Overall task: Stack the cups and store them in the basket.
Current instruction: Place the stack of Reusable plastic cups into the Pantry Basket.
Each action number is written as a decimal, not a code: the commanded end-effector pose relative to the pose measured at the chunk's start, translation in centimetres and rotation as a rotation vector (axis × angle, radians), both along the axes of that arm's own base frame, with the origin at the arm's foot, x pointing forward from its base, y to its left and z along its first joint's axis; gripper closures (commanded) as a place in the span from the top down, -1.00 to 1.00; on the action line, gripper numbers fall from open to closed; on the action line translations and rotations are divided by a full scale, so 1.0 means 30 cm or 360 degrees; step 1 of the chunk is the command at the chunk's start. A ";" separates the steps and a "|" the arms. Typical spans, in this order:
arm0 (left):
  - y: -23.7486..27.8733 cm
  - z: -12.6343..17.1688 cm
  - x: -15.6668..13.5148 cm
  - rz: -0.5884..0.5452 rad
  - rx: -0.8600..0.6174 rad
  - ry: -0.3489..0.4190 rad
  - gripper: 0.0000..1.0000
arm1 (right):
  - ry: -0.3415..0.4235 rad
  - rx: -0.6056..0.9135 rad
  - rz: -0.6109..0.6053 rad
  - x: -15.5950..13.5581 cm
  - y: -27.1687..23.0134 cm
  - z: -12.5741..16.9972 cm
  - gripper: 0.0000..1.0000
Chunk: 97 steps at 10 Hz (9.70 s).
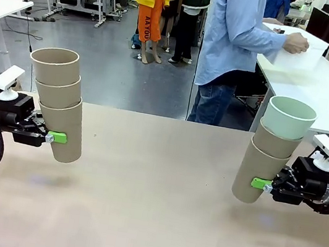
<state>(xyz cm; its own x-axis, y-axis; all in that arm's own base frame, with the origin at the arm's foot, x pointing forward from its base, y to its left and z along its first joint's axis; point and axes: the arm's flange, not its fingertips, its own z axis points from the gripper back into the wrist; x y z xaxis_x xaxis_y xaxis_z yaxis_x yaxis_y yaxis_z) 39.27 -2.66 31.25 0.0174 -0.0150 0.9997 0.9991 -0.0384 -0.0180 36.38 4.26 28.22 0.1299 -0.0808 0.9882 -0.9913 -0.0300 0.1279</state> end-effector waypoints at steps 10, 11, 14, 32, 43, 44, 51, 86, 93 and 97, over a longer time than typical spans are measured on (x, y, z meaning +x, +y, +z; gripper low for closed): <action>-0.001 0.015 -0.001 -0.0007 -0.0003 -0.0016 0.71 | 0.0016 0.0002 0.0004 0.002 -0.001 0.017 0.72; -0.001 0.015 -0.001 -0.0007 -0.0003 -0.0016 0.71 | 0.0016 0.0002 0.0004 0.002 -0.001 0.017 0.72; -0.001 0.015 -0.001 -0.0007 -0.0003 -0.0016 0.71 | 0.0016 0.0002 0.0004 0.002 -0.001 0.017 0.72; -0.001 0.015 -0.001 -0.0007 -0.0003 -0.0016 0.71 | 0.0016 0.0002 0.0004 0.002 -0.001 0.017 0.72; -0.001 0.015 -0.001 -0.0007 -0.0003 -0.0016 0.71 | 0.0016 0.0002 0.0004 0.002 -0.001 0.017 0.72; -0.001 0.015 -0.001 -0.0007 -0.0003 -0.0016 0.71 | 0.0016 0.0002 0.0004 0.002 -0.001 0.017 0.72; -0.001 0.015 -0.001 -0.0007 -0.0003 -0.0016 0.71 | 0.0016 0.0002 0.0004 0.002 -0.001 0.017 0.72; -0.001 0.015 -0.001 -0.0007 -0.0003 -0.0016 0.71 | 0.0038 -0.1478 -0.0358 -0.117 0.631 0.439 0.72; -0.001 0.015 -0.001 -0.0007 -0.0003 -0.0016 0.71 | -0.0004 -0.1465 -0.0349 -0.105 0.624 0.427 0.72; -0.001 0.015 -0.001 -0.0007 -0.0003 -0.0016 0.71 | -0.0025 -0.1544 -0.0296 0.042 0.732 0.414 0.72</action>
<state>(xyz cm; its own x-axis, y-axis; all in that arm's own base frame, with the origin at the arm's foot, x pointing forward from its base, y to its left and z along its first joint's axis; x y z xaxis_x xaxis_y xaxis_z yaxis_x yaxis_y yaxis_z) 39.27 -2.66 31.20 0.0184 -0.0160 0.9997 0.9991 -0.0385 -0.0190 35.81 24.44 40.22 0.1738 0.7354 0.6549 -0.9739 0.2269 0.0037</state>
